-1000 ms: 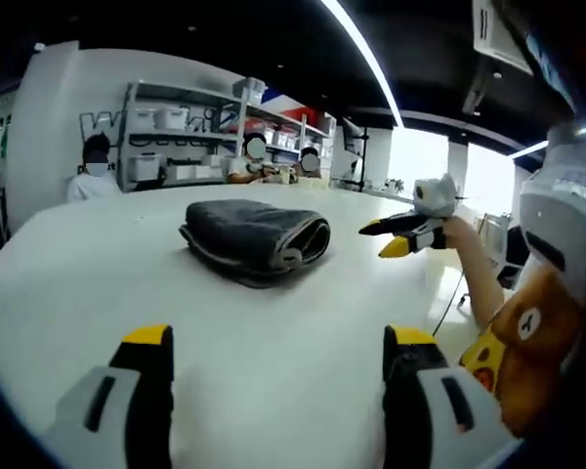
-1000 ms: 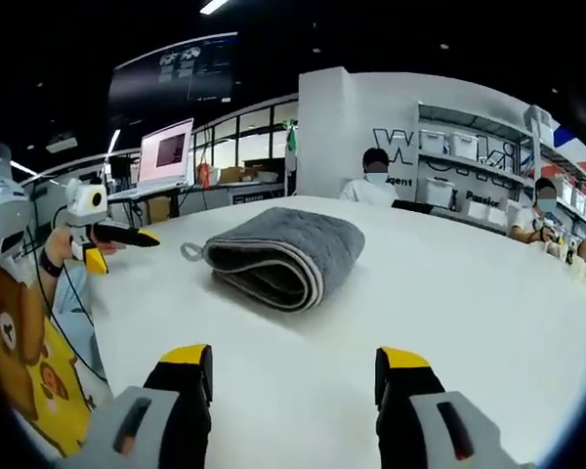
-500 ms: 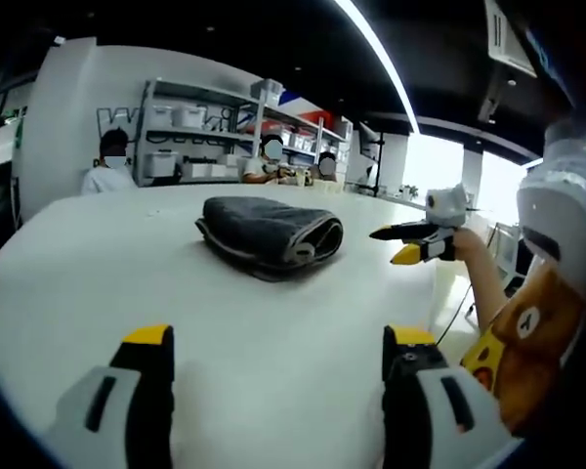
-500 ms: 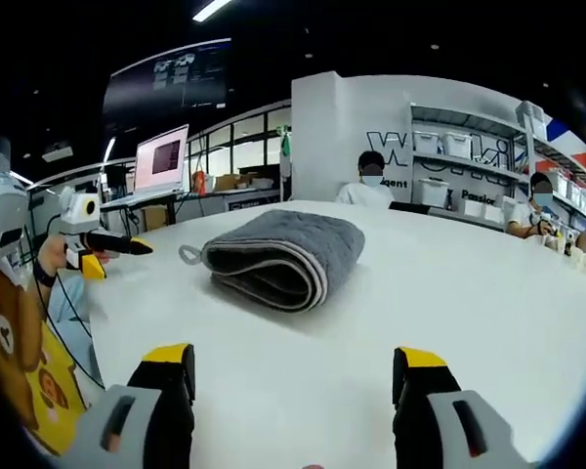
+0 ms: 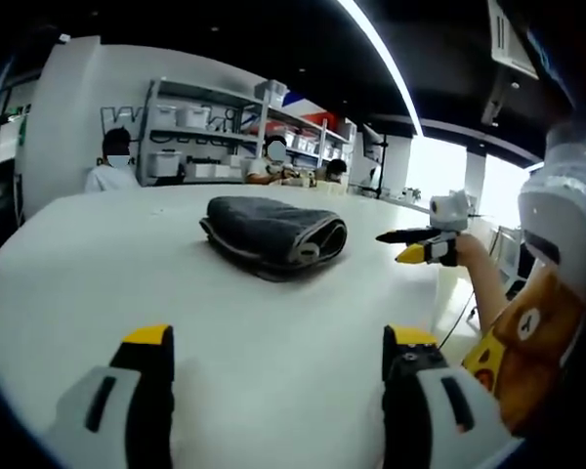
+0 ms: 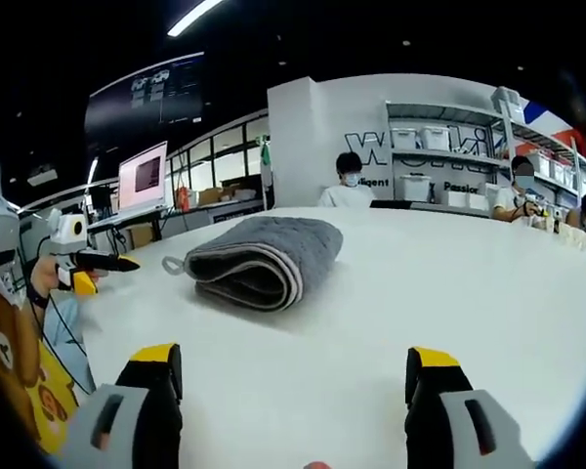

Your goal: Fold the towel on the table until its edges align and the towel forms a compact rectangular stack.

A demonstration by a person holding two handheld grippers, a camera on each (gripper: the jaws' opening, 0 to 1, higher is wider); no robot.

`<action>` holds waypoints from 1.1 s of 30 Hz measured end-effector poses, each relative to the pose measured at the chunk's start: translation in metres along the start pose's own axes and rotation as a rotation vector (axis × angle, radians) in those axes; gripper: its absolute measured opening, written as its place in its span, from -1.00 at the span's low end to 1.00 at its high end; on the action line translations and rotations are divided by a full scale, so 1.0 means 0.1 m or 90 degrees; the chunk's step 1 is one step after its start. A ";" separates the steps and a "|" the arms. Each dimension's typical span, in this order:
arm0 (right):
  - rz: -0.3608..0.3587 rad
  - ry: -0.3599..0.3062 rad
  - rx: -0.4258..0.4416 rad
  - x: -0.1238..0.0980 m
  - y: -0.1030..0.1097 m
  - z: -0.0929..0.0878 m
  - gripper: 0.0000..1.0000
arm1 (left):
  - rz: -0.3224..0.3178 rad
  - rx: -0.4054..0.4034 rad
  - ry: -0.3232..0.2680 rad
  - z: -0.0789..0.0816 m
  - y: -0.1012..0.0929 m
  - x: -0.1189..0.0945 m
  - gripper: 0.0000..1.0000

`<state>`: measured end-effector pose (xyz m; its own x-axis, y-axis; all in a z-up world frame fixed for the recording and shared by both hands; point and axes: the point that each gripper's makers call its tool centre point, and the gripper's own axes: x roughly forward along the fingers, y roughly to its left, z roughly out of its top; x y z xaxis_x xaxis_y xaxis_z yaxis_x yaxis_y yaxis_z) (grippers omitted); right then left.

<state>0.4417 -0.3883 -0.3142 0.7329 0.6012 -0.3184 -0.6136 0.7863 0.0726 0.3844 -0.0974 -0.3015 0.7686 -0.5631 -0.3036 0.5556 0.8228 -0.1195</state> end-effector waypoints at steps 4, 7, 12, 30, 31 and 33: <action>0.011 -0.007 0.002 -0.02 0.03 -0.01 0.99 | 0.001 0.000 -0.003 0.02 0.00 0.01 0.86; 0.013 -0.011 0.008 -0.03 0.03 -0.01 0.99 | 0.002 0.000 -0.004 0.01 -0.01 0.01 0.86; 0.004 -0.009 -0.008 -0.06 0.01 -0.02 0.99 | 0.004 0.001 -0.008 0.03 -0.02 0.00 0.86; -0.015 -0.033 0.002 -0.11 0.00 0.12 0.99 | -0.003 0.012 -0.012 0.07 -0.06 0.01 0.90; -0.015 -0.035 -0.001 -0.11 0.01 0.14 0.99 | -0.003 0.011 -0.015 0.08 -0.06 0.01 0.90; -0.014 -0.036 -0.008 -0.11 0.04 0.17 0.99 | -0.002 0.011 -0.022 0.10 -0.06 0.01 0.90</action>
<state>0.4359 -0.3896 -0.2939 0.7617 0.5905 -0.2666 -0.5999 0.7982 0.0539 0.3851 -0.1036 -0.2922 0.7774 -0.5678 -0.2706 0.5627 0.8201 -0.1043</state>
